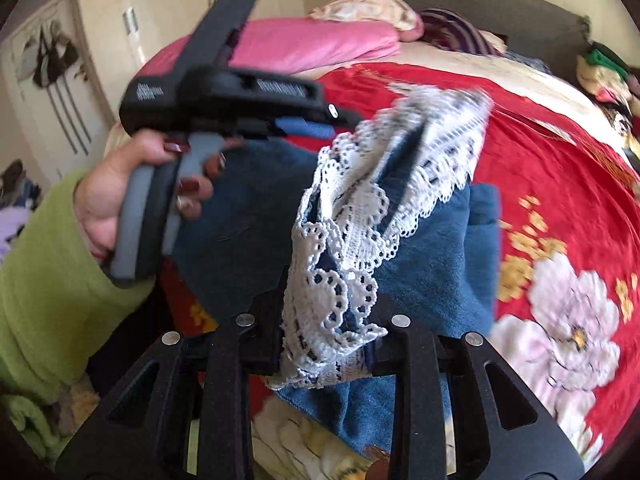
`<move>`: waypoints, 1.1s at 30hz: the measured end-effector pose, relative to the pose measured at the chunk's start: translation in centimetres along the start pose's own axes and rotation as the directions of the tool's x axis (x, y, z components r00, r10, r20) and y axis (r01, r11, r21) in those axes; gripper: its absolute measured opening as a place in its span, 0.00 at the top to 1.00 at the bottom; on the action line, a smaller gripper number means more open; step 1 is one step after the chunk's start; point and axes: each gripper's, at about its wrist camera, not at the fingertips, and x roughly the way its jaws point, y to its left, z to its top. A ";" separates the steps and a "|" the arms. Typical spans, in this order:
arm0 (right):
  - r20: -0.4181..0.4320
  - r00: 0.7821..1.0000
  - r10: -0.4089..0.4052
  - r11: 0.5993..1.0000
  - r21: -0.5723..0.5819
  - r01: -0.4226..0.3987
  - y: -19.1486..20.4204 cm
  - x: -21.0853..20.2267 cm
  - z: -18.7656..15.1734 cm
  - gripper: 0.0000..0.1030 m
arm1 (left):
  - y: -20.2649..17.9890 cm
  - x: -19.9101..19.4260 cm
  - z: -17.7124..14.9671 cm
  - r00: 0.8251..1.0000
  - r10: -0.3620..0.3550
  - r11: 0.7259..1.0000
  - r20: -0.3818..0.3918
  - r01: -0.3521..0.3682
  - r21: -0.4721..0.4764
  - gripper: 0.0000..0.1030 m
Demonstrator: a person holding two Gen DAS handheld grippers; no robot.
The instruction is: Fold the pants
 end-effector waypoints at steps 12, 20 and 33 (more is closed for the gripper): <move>-0.099 0.993 0.067 0.994 -0.083 -0.075 3.8 3.5 0.7 0.58 | 2.9 -0.2 -1.2 1.000 -0.025 0.997 0.008 0.026 -0.076 0.51; 0.039 0.999 0.034 0.999 -0.037 -0.032 0.2 -2.5 1.6 0.34 | 3.2 -0.1 -2.1 1.000 0.004 0.998 -0.005 -0.004 -0.060 0.51; -0.030 0.999 -0.013 0.943 0.331 0.022 -15.1 3.6 6.0 0.48 | 3.0 2.7 -1.9 0.996 -0.021 0.997 -0.092 0.015 -0.073 0.51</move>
